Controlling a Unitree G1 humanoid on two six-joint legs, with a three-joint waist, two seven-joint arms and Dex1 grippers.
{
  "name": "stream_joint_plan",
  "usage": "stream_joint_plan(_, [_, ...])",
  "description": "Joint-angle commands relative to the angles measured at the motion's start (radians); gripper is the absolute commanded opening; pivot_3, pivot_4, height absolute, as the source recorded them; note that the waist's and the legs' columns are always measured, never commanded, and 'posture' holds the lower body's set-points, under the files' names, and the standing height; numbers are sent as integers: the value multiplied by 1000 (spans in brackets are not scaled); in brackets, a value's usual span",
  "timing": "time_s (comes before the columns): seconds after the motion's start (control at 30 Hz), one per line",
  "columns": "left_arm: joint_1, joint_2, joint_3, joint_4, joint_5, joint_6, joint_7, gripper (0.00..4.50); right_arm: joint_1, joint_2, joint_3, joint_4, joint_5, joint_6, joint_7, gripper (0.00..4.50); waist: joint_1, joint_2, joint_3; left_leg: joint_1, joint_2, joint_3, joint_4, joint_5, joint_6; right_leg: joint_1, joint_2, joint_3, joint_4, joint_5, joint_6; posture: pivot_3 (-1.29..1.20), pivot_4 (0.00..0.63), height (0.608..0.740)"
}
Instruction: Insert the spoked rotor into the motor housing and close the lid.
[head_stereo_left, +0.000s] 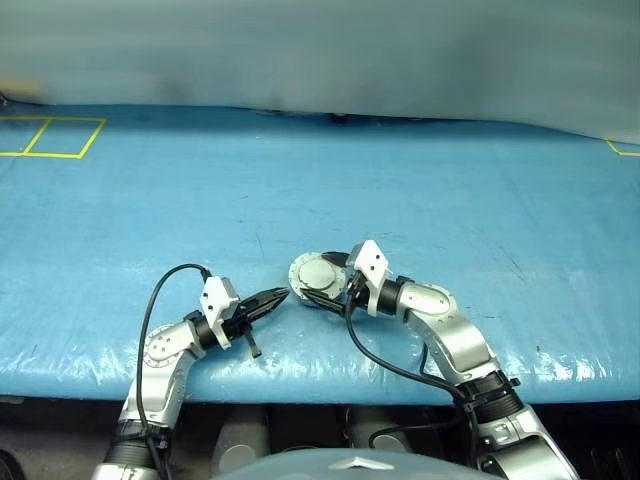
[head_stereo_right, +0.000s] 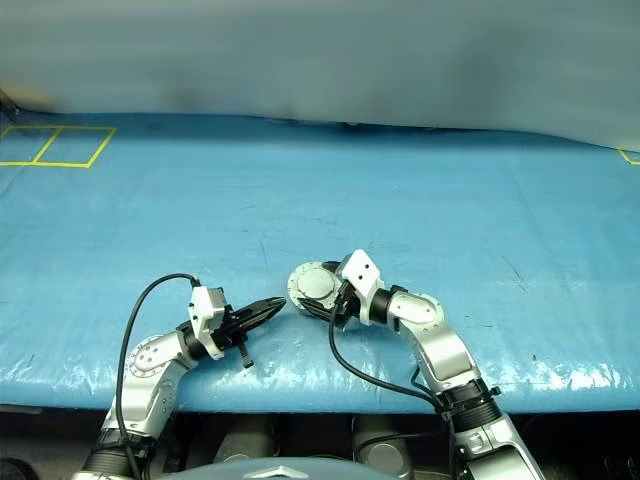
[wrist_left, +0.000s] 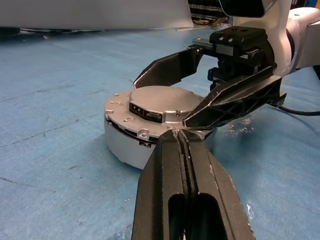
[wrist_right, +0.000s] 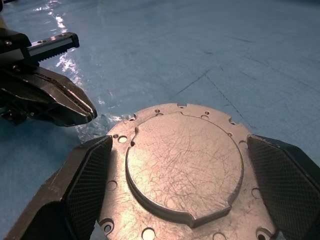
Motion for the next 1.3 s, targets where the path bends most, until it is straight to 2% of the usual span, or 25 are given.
stream_joint_plan(0.03, [9,-3,-5,1,-2,-26,10,0,0,-3,-1,12,-9,-17,4,4104,0,0,0,0,0,0,0,0,0,0,0,0,0,0,0,0,150,740])
stream_joint_plan(0.17, [20,1,-6,3,-5,-28,13,0,0,-10,-3,13,-15,-26,9,2990,-1,0,0,0,0,0,0,0,0,0,0,0,0,0,0,0,150,740])
stream_joint_plan(1.3, [56,7,-25,18,0,-32,26,0,-102,-29,6,48,-26,-40,106,2991,-4,0,0,1,0,1,0,0,0,1,0,0,0,0,0,0,150,740])
